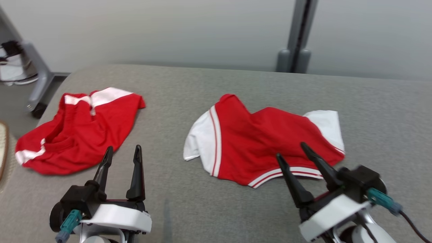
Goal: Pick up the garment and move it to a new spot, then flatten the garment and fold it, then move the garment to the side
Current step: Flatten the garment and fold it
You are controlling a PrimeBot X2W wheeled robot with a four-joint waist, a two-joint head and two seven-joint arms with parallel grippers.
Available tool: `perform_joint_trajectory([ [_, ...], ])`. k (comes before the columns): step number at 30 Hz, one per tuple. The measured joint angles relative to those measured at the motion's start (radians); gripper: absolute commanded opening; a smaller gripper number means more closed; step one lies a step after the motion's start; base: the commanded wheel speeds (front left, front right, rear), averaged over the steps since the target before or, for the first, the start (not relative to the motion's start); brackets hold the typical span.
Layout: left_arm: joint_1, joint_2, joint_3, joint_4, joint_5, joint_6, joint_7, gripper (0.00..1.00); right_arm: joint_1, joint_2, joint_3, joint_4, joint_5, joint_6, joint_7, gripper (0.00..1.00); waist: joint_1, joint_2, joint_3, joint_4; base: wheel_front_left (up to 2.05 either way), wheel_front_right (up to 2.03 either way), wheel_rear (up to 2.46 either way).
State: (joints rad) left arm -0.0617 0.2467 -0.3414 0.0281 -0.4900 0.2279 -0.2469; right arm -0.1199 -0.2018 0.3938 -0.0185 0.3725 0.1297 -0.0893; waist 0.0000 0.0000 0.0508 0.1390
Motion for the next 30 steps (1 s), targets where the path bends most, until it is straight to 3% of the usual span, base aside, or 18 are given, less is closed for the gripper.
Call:
perform_joint_trajectory([
  [12,-0.050,-0.042,-0.029,0.055,-0.015,-0.034,-0.002,1.00,-0.264,0.020,0.155,0.299,0.101,0.000,0.259,1.00,-0.0001,0.0000,0.056,0.196,0.00,0.00,0.00],
  [22,-0.085,-0.070,-0.032,0.105,-0.024,-0.060,-0.010,1.00,-0.367,0.045,0.138,0.575,0.111,0.000,0.415,1.00,0.0000,0.0000,0.110,0.328,0.00,0.00,0.00],
  [30,-0.089,-0.076,-0.023,0.129,-0.024,-0.073,-0.013,1.00,-0.390,0.072,0.136,0.677,0.083,0.000,0.463,1.00,-0.0001,0.0000,0.116,0.360,0.00,0.00,0.00],
])
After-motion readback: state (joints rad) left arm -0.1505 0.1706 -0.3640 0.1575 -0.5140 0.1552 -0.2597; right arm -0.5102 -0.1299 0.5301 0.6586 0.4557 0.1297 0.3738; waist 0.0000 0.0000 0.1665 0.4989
